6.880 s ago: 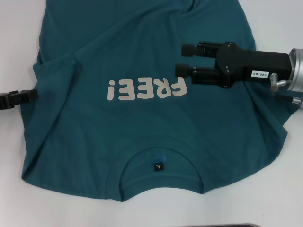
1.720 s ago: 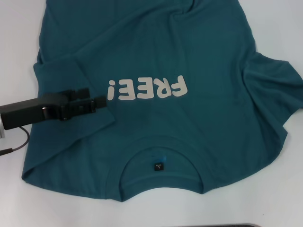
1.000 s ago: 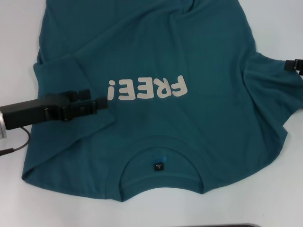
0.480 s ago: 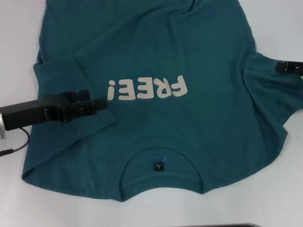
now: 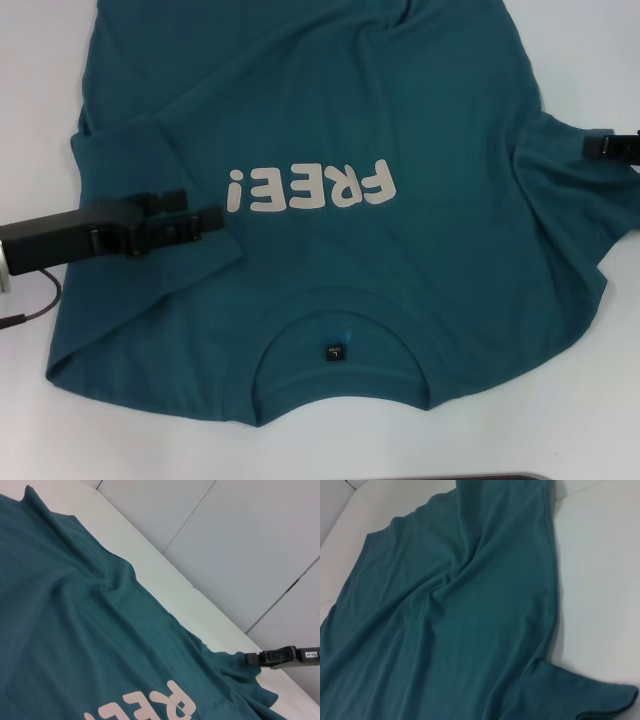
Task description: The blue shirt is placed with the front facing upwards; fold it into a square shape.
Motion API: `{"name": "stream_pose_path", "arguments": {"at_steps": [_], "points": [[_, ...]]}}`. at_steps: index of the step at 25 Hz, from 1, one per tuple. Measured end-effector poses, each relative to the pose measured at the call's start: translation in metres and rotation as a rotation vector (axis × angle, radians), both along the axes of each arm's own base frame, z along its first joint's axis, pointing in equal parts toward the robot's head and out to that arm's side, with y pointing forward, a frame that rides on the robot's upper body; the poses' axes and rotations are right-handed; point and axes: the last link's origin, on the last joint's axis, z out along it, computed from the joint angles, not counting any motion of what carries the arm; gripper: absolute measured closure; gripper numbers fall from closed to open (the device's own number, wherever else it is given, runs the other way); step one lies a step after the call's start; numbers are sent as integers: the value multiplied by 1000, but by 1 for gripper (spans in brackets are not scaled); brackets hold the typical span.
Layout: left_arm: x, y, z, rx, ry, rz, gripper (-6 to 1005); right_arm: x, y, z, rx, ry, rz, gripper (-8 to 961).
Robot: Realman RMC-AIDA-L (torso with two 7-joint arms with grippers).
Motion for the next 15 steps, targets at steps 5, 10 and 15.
{"name": "stream_pose_path", "arguments": {"at_steps": [5, 10, 15], "points": [[-1, 1, 0, 5, 5, 8, 112, 4, -4, 3, 9, 2, -14, 643], [0, 1, -1, 5, 3, 6, 112, 11, -8, 9, 29, -3, -29, 848], [1, 2, -2, 2, -1, 7, 112, 16, -12, 15, 56, -1, -39, 943]]}}
